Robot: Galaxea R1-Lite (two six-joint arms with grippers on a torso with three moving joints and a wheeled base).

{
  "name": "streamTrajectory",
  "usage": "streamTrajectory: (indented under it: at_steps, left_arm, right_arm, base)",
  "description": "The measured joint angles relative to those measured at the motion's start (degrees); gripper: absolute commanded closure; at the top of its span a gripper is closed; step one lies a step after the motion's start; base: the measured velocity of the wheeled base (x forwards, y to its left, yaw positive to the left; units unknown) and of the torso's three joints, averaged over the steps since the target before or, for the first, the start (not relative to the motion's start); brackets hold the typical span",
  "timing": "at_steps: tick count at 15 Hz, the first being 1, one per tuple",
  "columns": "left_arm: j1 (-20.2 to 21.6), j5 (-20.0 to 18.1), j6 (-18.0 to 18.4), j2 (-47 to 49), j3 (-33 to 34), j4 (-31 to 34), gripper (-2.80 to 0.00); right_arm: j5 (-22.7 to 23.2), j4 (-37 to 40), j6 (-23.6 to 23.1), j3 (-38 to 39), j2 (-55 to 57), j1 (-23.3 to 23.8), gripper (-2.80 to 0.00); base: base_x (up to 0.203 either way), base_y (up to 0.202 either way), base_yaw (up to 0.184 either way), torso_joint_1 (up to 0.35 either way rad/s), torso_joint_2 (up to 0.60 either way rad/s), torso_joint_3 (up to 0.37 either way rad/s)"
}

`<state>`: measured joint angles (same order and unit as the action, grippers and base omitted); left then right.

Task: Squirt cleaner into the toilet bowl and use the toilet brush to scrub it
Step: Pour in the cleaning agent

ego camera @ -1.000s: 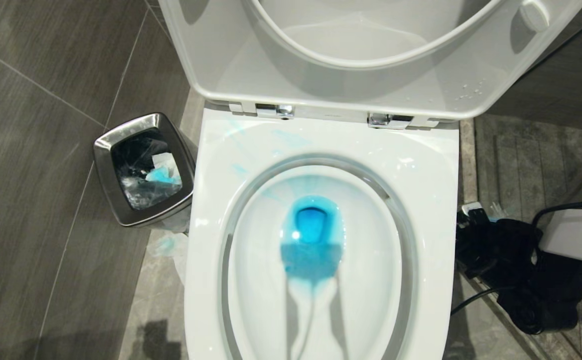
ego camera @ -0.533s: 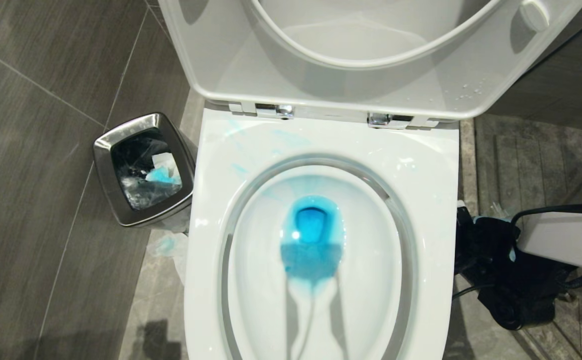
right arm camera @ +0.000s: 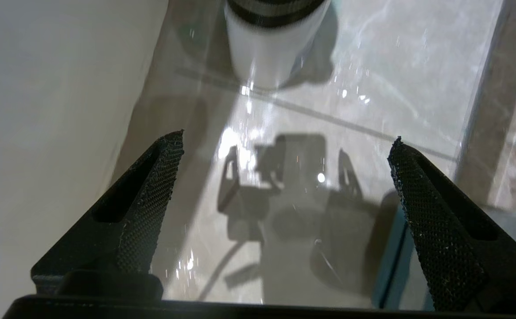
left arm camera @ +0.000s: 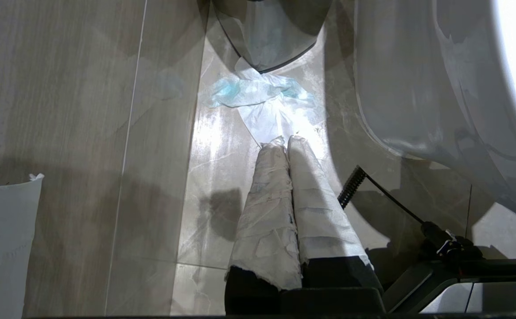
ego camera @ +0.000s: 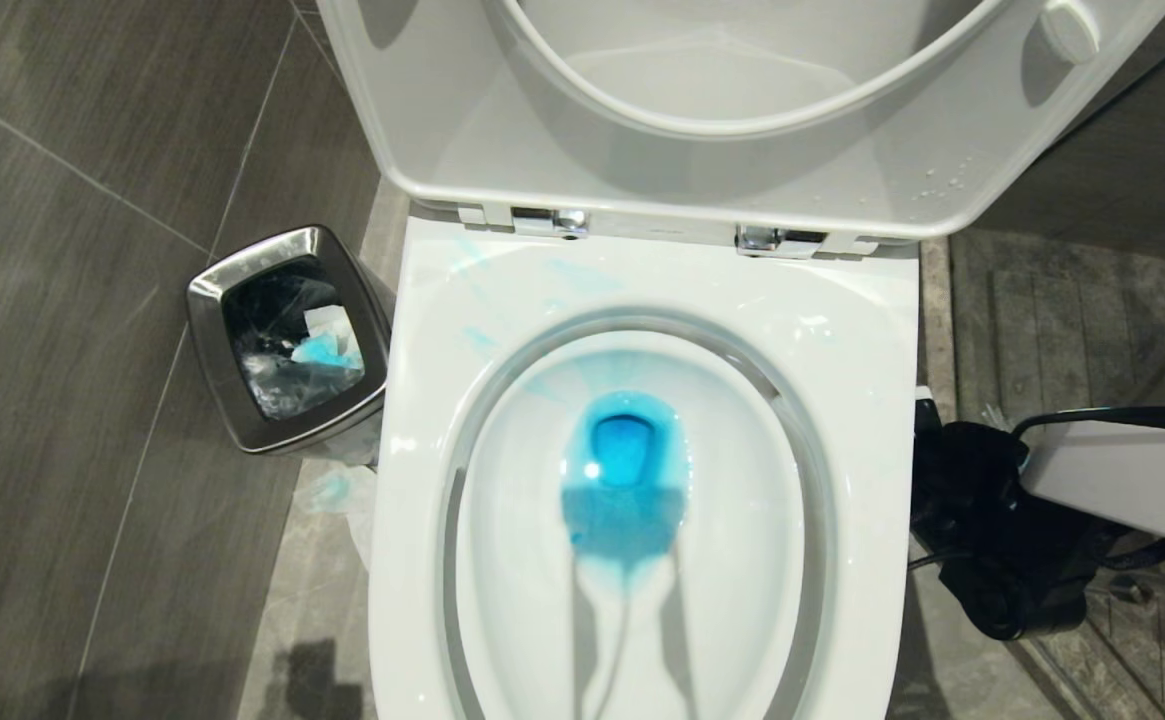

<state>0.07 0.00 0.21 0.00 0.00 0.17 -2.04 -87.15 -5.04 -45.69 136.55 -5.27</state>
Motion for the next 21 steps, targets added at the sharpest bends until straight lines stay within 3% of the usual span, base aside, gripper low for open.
streamTrajectory:
  at_steps: [3,8,21]
  left_arm:
    - [0.00,0.00,-0.05,0.00,0.00,-0.01,0.00]
    - [0.00,-0.02,-0.01,0.00,0.00,0.01,0.00]
    - [0.00,0.00,-0.02,0.00,0.00,-0.01,0.00]
  right_arm:
    - [-0.87,0.00,1.34,-3.33,1.59,-1.97,-2.80]
    - [-6.23,0.00,3.41,-11.26,6.16,-5.51,-2.80]
    - [-8.57,0.00,-4.46,-22.29,9.76,-5.71,-2.80]
  base:
    - [0.000,0.000,0.000,0.000,0.00,0.000]
    - [0.000,0.000,0.000,0.000,0.00,0.000]
    - [0.000,0.000,0.000,0.000,0.00,0.000]
